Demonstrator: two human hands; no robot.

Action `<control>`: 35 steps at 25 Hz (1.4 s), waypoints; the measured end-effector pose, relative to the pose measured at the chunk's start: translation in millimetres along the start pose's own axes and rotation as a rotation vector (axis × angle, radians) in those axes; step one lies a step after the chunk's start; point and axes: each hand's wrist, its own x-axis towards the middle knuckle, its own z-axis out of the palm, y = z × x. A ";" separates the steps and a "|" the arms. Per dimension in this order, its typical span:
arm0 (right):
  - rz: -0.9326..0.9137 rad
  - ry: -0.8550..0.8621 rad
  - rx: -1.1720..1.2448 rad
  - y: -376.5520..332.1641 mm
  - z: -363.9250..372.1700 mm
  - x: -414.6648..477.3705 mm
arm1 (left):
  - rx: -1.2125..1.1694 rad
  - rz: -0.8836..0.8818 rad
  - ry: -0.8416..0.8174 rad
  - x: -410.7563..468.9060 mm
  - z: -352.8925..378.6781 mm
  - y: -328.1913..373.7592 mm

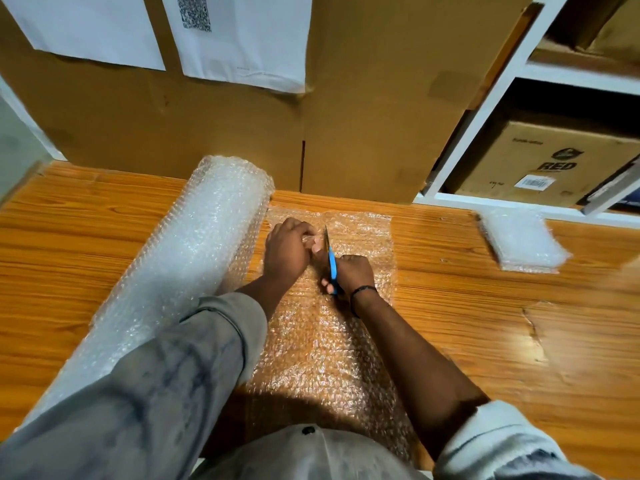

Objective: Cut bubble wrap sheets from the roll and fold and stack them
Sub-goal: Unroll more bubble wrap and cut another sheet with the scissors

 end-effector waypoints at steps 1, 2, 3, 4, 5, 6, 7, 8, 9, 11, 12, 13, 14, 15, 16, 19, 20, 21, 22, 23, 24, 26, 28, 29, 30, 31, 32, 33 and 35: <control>0.008 0.003 -0.007 -0.4 0.2 1.8 | -0.017 -0.016 0.013 -1.1 2.2 -1.9; 0.015 0.008 -0.016 -2.3 0.8 3.4 | -0.019 -0.021 0.018 -0.7 3.7 -3.0; 0.019 0.008 -0.027 -5.1 2.2 4.3 | -0.014 -0.019 0.020 0.3 4.2 -3.7; 0.022 0.002 -0.035 -8.4 4.0 5.0 | -0.009 -0.012 0.026 1.1 4.3 -3.6; 0.025 -0.005 -0.042 -10.7 6.1 6.8 | -0.006 -0.001 0.035 1.3 3.8 -3.1; 0.033 -0.009 -0.048 -13.5 8.1 7.7 | -0.006 0.012 0.046 1.1 3.4 -2.6; 0.039 -0.006 -0.045 -16.4 10.1 8.5 | -0.010 0.019 0.059 1.2 3.0 -2.8; 0.040 0.002 -0.036 -18.9 11.9 9.4 | -0.019 0.021 0.069 1.3 3.0 -3.3; 0.040 0.011 -0.032 -20.8 12.9 11.5 | -0.025 0.019 0.075 1.4 3.5 -3.8; 0.035 0.023 -0.053 -24.3 13.1 14.1 | -0.020 0.014 0.076 0.6 3.6 -2.8; 0.030 0.022 -0.067 -25.4 12.7 14.3 | -0.012 0.011 0.078 0.6 3.0 -2.3; 0.023 0.017 -0.072 -25.2 12.2 14.7 | -0.005 0.010 0.084 0.7 2.4 -2.3; 0.020 0.004 -0.069 -24.4 10.9 14.3 | 0.000 0.008 0.090 0.8 2.1 -2.1; 0.018 -0.013 -0.063 -23.5 9.4 14.0 | 0.001 0.002 0.094 0.7 1.6 -1.4; 0.016 -0.026 -0.057 -23.0 8.4 13.0 | 0.002 -0.005 0.098 0.4 1.3 -0.6; 0.004 -0.034 -0.039 -21.7 10.1 14.9 | 0.007 0.001 0.113 0.5 2.8 -2.6; 0.003 -0.031 -0.036 -23.6 11.1 15.7 | 0.009 0.003 0.112 0.5 3.3 -3.3; 0.006 -0.029 -0.033 -25.5 12.2 17.1 | 0.010 0.004 0.110 0.6 3.6 -3.5; 0.011 -0.029 -0.031 -27.4 13.7 18.0 | 0.011 0.003 0.111 0.5 3.4 -3.2; 0.015 -0.029 -0.035 -28.2 15.1 19.4 | 0.013 0.004 0.113 0.8 3.5 -3.3; 0.015 -0.025 -0.041 -28.4 16.4 20.8 | 0.015 0.006 0.114 1.0 3.6 -3.2; 0.004 -0.003 -0.051 -27.4 17.3 23.3 | 0.022 0.011 0.113 1.0 3.9 -2.9; -0.009 0.019 -0.062 -26.5 17.5 25.5 | 0.025 0.007 0.112 0.9 3.3 -2.5; -0.010 0.023 -0.062 -26.4 17.3 26.9 | 0.024 0.007 0.113 1.0 3.1 -2.6; -0.006 0.022 -0.055 -26.7 16.8 28.0 | 0.023 0.011 0.115 1.2 3.2 -2.7; 0.000 0.014 -0.042 -26.8 16.4 29.4 | 0.023 0.016 0.117 1.1 3.7 -3.0; 0.009 0.003 -0.026 -27.8 16.5 30.3 | 0.024 0.019 0.118 1.0 3.9 -2.9; 0.019 -0.009 -0.009 -29.3 16.7 31.3 | 0.028 0.019 0.118 0.8 4.1 -2.9; 0.036 -0.020 0.022 -32.3 17.7 34.5 | 0.031 0.011 0.115 0.9 4.0 -2.9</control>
